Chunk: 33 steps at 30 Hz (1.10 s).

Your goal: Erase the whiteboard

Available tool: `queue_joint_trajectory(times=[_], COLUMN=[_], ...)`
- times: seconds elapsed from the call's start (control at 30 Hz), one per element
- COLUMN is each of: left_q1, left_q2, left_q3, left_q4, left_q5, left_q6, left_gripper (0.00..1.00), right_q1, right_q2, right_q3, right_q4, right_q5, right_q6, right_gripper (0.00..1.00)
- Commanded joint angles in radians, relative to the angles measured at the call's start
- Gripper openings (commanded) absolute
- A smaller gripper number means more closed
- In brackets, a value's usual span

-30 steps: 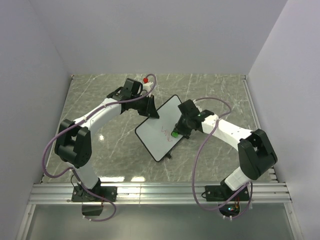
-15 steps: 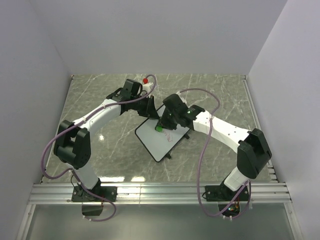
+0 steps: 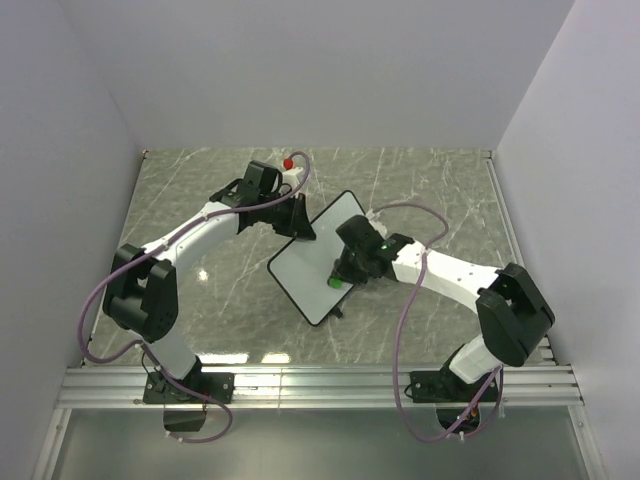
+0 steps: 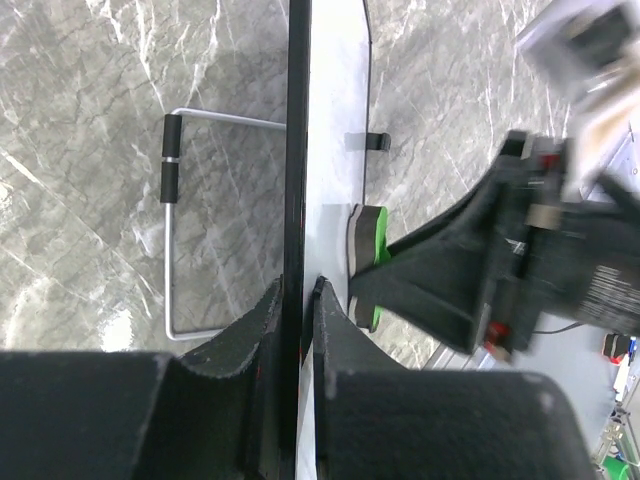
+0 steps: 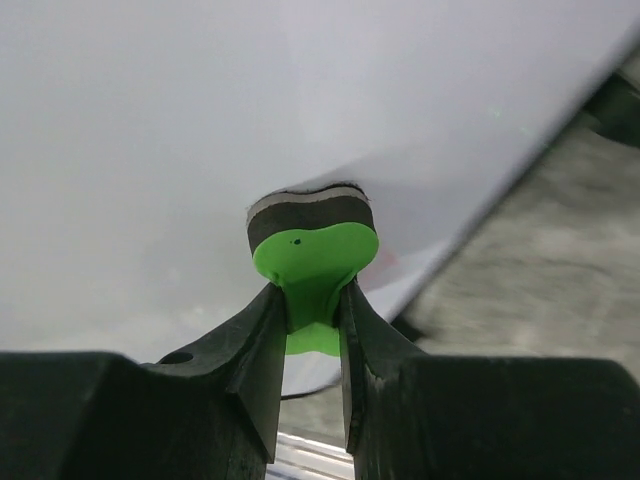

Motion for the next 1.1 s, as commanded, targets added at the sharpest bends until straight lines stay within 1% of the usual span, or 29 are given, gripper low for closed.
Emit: queue_joint_trajectory(times=[0.0, 0.03, 0.13, 0.3, 0.5, 0.63, 0.83, 0.97, 1.07], left_q1=[-0.016, -0.017, -0.017, -0.017, -0.017, -0.017, -0.017, -0.017, -0.017], left_q2=[-0.029, -0.03, -0.037, -0.04, -0.057, -0.073, -0.086, -0.095, -0.104], left_q3=[-0.028, -0.03, -0.036, -0.037, -0.048, -0.059, -0.065, -0.073, -0.08], left_q4=[-0.081, -0.081, -0.08, -0.081, -0.081, -0.078, -0.076, -0.073, -0.07], left_q5=[-0.067, -0.066, -0.066, -0.067, -0.073, -0.078, -0.087, -0.09, -0.092], left_q6=[0.047, 0.045, 0.042, 0.041, 0.041, 0.039, 0.038, 0.036, 0.033], left_gripper=[0.0, 0.0, 0.0, 0.0, 0.0, 0.0, 0.0, 0.0, 0.0], right_q1=[0.006, 0.009, 0.013, 0.032, 0.058, 0.087, 0.125, 0.145, 0.148], right_q2=[-0.009, -0.012, -0.012, -0.02, -0.04, -0.029, 0.025, 0.063, 0.065], right_q3=[-0.113, -0.154, -0.205, -0.196, -0.044, 0.091, 0.189, 0.171, 0.087], right_q4=[0.034, 0.041, 0.06, 0.061, 0.011, -0.032, -0.002, 0.02, 0.032], right_q5=[0.055, 0.055, 0.053, 0.055, 0.078, 0.092, 0.061, 0.057, 0.047], right_q6=[0.036, 0.047, 0.062, 0.073, 0.069, 0.064, 0.047, 0.044, 0.07], right_gripper=[0.0, 0.0, 0.0, 0.0, 0.0, 0.0, 0.0, 0.0, 0.0])
